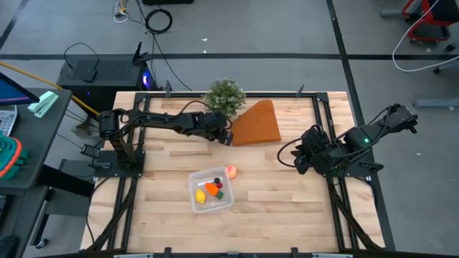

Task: Pick and placing Produce into tupperware
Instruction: Put the small pink peach into the transparent bin

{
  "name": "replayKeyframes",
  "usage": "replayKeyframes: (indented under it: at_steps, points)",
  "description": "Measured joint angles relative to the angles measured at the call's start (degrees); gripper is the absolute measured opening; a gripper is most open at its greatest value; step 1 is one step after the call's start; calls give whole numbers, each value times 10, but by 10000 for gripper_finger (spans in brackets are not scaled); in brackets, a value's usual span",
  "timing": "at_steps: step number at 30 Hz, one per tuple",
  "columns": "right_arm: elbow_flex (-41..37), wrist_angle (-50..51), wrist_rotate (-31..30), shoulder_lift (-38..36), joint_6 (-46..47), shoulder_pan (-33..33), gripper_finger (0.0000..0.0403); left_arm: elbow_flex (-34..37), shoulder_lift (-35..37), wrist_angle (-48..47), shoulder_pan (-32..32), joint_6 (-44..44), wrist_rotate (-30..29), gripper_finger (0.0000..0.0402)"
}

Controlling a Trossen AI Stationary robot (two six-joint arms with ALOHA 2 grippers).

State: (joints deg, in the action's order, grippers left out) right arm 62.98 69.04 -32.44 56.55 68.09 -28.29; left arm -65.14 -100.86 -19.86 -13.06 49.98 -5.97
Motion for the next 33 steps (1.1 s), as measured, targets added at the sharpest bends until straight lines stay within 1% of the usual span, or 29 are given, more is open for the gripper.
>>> replayKeyframes:
  at_steps: [6, 11, 17, 22, 25, 33]
  points:
    - [0, -1, -4, 0, 0, 0, 114, 0, -5, -3, -7, 5, -1, 194]
    - [0, -1, -5, 0, 0, 0, 114, 0, -10, 6, 5, 12, -43, 184]
    - [0, -4, -5, 0, 7, 0, 114, 0, -34, 29, 21, 22, -57, 174]
    - [0, -5, -5, 0, 7, 0, 114, 0, -52, 49, 31, 35, -83, 173]
    - [0, -5, -5, 0, 7, 0, 114, -1, -57, 66, 31, 41, -88, 174]
    - [0, -5, -4, 0, 7, 0, 114, 0, -57, 64, 29, 48, -99, 177]
